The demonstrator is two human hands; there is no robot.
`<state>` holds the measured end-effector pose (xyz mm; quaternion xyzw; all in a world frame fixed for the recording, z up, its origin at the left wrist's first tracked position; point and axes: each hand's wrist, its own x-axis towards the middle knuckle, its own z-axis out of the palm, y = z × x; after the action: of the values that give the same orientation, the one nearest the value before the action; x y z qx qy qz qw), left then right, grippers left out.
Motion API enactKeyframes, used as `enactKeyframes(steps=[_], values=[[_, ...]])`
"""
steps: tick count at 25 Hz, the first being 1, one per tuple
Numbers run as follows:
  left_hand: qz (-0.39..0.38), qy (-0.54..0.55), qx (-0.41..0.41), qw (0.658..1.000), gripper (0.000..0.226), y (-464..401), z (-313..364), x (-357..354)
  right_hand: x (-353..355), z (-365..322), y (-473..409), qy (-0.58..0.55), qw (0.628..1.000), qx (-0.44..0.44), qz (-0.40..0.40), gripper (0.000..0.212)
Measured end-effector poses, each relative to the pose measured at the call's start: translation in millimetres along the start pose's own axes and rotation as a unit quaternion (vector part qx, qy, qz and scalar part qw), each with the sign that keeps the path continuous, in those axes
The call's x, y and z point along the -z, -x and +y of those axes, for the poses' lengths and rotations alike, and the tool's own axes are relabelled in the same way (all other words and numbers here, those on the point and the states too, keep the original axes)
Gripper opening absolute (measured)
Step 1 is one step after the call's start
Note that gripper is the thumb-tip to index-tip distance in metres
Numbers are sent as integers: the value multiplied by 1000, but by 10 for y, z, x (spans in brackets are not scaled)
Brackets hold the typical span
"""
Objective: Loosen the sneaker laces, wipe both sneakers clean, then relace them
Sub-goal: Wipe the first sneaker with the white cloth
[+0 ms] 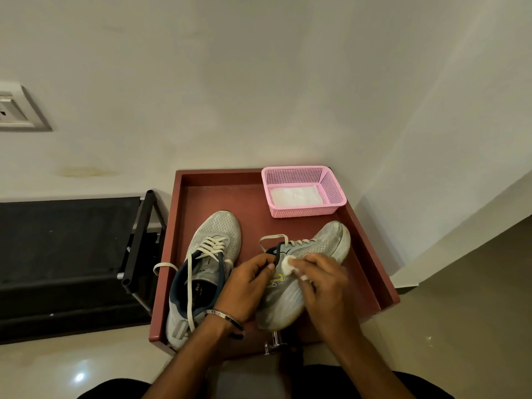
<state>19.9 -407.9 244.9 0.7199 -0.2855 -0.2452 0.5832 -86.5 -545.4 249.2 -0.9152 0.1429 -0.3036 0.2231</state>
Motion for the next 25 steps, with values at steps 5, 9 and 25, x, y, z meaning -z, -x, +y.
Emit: enactKeyframes(steps=[5, 9, 25], values=[[-1, -3, -2, 1000, 18, -14, -27, 11, -17, -177, 45, -16, 1000, -9, -12, 24], [-1, -2, 4, 1000, 19, -13, -23, 8, 20, -25, -15, 1, 1000, 8, 2, 20], [10, -12, 4, 1000, 20, -22, -25, -8, -37, 41, -117, 16, 1000, -16, 20, 16]])
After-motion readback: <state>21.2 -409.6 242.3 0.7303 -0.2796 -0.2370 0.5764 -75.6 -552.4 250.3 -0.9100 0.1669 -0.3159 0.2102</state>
